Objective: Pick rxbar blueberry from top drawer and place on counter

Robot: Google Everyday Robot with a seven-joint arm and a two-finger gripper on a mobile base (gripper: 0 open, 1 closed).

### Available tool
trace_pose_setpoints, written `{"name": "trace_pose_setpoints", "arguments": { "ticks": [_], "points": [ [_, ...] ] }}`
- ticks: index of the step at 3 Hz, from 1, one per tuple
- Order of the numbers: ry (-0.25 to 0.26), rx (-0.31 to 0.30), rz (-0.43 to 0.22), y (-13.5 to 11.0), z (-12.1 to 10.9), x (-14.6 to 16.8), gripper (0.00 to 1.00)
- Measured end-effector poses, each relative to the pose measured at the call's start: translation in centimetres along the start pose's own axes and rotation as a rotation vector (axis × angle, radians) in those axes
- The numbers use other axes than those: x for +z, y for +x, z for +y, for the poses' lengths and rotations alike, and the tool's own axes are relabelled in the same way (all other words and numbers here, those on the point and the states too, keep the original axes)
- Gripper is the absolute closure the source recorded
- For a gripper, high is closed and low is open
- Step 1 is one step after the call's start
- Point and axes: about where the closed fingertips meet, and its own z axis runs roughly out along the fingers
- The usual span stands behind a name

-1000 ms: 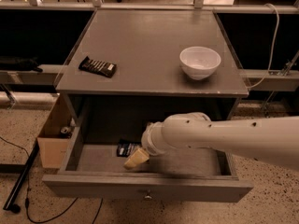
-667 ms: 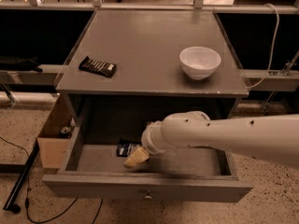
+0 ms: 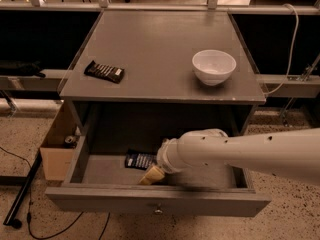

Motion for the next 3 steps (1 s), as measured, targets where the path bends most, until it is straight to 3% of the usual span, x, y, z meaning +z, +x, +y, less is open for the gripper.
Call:
{"name": "trace_pose_setpoints", "arguments": {
  "ticks": [2,3],
  "points": [
    [-0.017,0.004,0.014,0.23,0.52,1.17,0.0],
    [-0.018,0.004,0.014,0.22,0.52,1.17,0.16]
  ]
}}
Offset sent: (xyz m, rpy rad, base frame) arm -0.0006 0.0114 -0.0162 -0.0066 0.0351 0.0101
